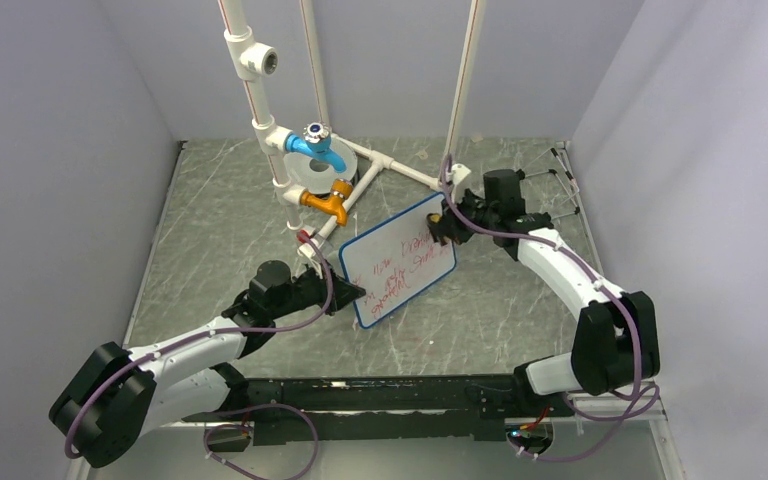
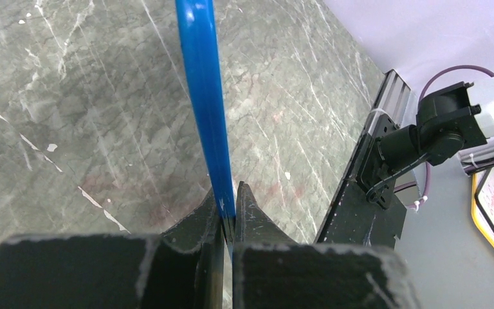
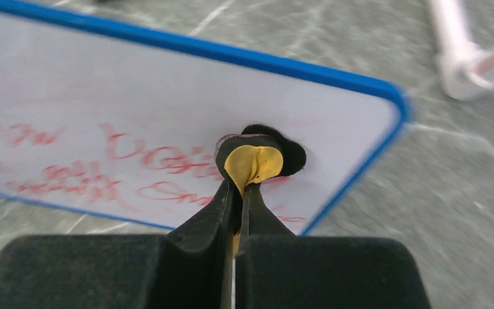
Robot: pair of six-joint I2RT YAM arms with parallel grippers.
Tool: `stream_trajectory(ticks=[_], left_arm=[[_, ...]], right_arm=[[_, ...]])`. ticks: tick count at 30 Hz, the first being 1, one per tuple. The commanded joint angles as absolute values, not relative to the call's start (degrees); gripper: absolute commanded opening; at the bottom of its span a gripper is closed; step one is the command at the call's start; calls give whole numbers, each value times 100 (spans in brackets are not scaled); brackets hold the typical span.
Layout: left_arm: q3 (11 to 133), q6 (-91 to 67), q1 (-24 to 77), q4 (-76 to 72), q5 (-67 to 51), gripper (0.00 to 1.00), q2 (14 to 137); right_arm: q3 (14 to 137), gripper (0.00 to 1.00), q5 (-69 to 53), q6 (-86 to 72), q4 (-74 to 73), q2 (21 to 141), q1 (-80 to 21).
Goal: Erase the whiteboard
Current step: Erase the whiteboard at the center of the board.
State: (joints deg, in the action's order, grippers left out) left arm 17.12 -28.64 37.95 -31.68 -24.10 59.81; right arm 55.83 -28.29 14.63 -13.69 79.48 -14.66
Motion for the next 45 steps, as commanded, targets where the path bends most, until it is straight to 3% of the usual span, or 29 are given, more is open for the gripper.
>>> stream_trajectory(ticks=[1, 3, 10, 15, 22, 34, 45], left_arm=[[1878, -2706, 3867, -3697, -2822, 0, 5786], [1848, -2703, 3867, -3677, -2781, 0, 5733], [1839, -2707, 3861, -3718, -2802, 0, 5759], [1880, -2720, 3865, -3784, -2863, 0, 5840], [1851, -2750, 3866, -3796, -2832, 0, 5794], [1908, -2724, 3863, -3747, -2870, 0, 5840], [1860, -2785, 3866, -3870, -2868, 0, 5850]], right_arm=[[5746, 0, -4197, 1977, -1651, 7791, -1952], [5766, 0, -4169, 1908, -1607, 7813, -1954], [5644, 0, -2419, 1110, -977, 7793, -1230], [5575, 0, -2955, 1213, -1046, 7782, -1166], [5740, 0, -4320, 2046, -1703, 7825, -2000], [5717, 0, -3027, 1551, -1328, 7733, -1178], [5825, 0, -3851, 1901, -1632, 7774, -1897]])
